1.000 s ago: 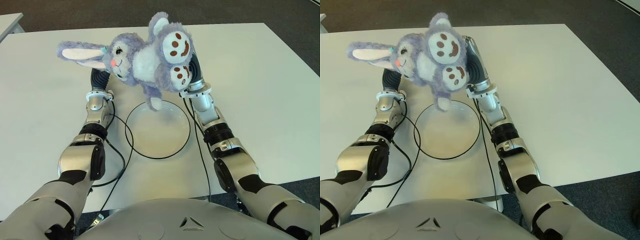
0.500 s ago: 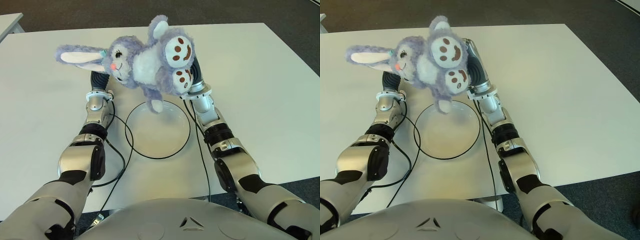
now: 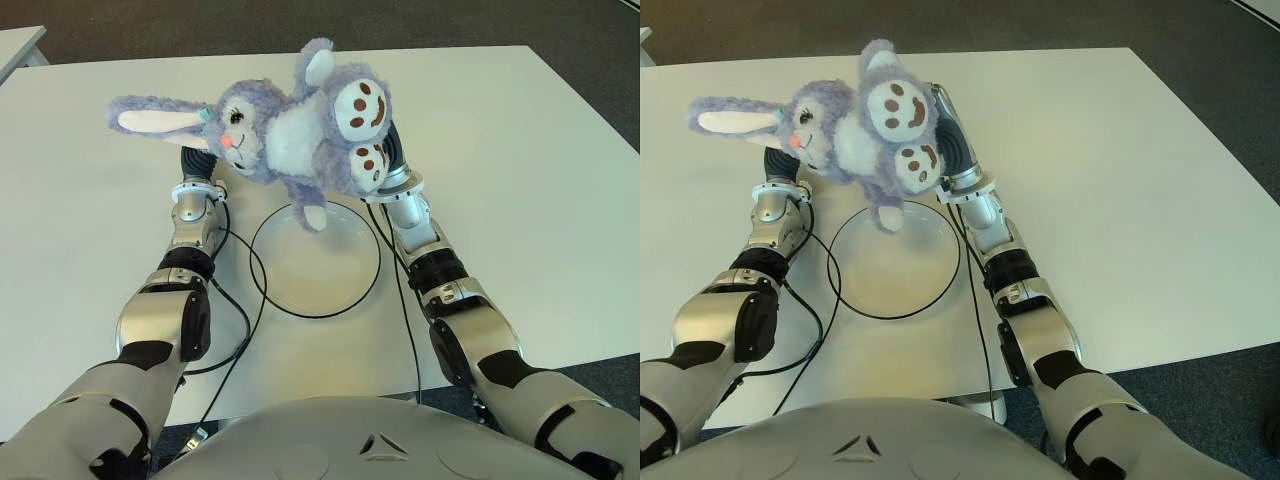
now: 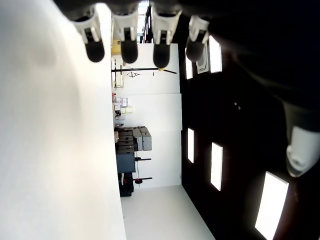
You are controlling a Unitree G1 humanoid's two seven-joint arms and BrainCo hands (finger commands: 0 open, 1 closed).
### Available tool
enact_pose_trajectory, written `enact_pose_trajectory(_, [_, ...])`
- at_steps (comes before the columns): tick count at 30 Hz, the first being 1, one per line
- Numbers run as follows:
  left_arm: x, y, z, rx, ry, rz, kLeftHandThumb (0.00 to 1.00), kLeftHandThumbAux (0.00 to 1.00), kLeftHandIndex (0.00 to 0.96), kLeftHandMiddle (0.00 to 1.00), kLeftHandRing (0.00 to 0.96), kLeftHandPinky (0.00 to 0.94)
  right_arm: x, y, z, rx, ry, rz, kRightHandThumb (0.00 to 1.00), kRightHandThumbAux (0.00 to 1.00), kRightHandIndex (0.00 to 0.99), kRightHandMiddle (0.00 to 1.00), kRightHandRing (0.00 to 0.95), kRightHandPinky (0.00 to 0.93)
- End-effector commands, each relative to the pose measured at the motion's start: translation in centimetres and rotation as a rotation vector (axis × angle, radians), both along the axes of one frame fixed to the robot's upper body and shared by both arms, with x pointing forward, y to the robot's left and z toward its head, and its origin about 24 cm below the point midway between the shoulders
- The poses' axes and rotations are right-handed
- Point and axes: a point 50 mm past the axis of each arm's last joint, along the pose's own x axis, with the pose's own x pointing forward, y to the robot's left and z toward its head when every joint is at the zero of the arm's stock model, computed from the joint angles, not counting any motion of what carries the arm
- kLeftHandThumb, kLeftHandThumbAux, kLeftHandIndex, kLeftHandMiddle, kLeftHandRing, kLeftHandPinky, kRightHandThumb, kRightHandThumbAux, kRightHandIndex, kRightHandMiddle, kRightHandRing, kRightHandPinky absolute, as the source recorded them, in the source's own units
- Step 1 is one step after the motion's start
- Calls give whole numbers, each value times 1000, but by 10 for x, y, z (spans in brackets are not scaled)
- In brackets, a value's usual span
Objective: Put the doll into the plate.
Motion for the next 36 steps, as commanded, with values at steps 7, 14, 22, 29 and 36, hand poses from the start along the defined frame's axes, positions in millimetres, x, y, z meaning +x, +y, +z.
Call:
enact_pose_trajectory(7, [-22,-3,-41,-35,171,11,0,511,16,98,53,0,-1,-3,-5,11,25,21,723,709,440,854,868,876])
enact_pose_trajectory(14, [-22,-3,-41,-25,166,10,0,503,17,93,48,0,-2,-4,-6,6,35,44,722,710,439,850,861,867])
enact_pose_trajectory(22, [-22,-3,-41,-25,168,12,0,506,14,92,48,0,-2,-4,-7,13,49,70,722,711,439,847,856,859])
enact_pose_trajectory(29, [-22,-4,-41,-28,167,13,0,506,18,93,48,0,-1,-6,-9,19,62,82,721,712,439,846,852,861])
enact_pose_trajectory(36, [-22,-4,-41,-30,167,13,0,507,20,96,52,0,-2,-7,-12,9,67,77,720,712,439,844,853,858])
